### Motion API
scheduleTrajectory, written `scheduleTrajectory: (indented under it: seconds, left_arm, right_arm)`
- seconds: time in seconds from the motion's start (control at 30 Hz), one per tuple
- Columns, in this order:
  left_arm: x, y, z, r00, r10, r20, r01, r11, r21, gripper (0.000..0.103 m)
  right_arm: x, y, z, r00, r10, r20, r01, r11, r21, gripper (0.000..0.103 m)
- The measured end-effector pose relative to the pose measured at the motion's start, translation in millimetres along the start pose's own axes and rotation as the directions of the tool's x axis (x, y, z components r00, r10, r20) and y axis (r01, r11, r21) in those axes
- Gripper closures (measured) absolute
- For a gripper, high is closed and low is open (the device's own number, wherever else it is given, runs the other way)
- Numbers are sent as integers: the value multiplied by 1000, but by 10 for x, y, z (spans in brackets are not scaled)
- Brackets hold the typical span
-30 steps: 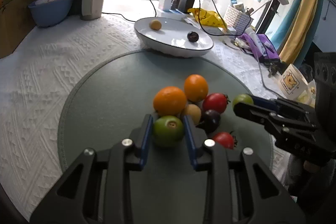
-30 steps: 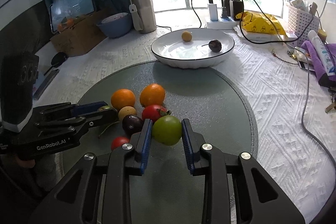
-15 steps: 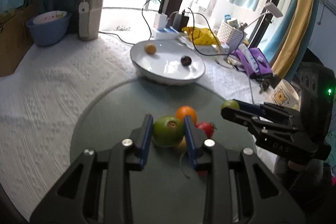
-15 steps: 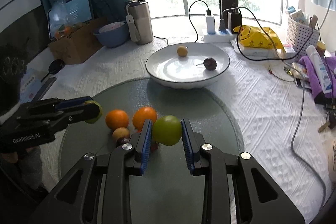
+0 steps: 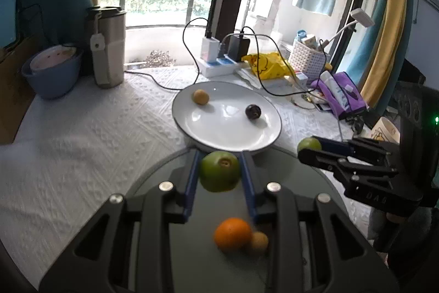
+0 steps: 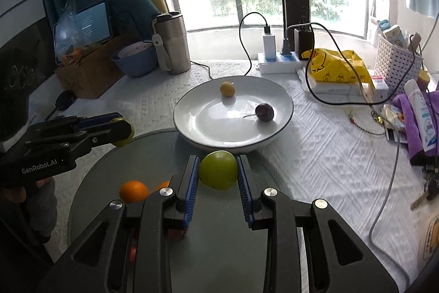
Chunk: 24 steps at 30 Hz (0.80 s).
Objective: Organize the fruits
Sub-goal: 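Carry both green fruits into the white bowl and open both grippers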
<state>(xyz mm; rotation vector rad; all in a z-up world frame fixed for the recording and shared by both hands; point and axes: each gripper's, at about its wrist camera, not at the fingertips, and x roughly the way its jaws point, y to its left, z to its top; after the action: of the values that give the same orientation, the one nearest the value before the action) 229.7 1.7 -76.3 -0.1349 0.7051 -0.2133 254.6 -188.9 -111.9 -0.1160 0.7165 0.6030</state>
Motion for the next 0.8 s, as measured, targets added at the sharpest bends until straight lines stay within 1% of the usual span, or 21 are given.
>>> scheduleTrajectory:
  seconds: [0.33, 0.6, 0.8]
  left_arm:
    - [337, 0, 199, 1000, 2, -11, -1, 999, 41, 72]
    - [626, 70, 301, 999, 9, -38, -8, 999, 38, 72]
    - [864, 135, 340, 998, 20, -58, -19, 1000, 24, 72]
  right_arm:
    - [231, -127, 223, 1000, 17, -1, -17, 1000, -9, 73]
    - [500, -132, 357, 999, 46, -12, -47, 999, -15, 73]
    - [766, -125, 430, 997, 60, -41, -61, 998, -20, 73]
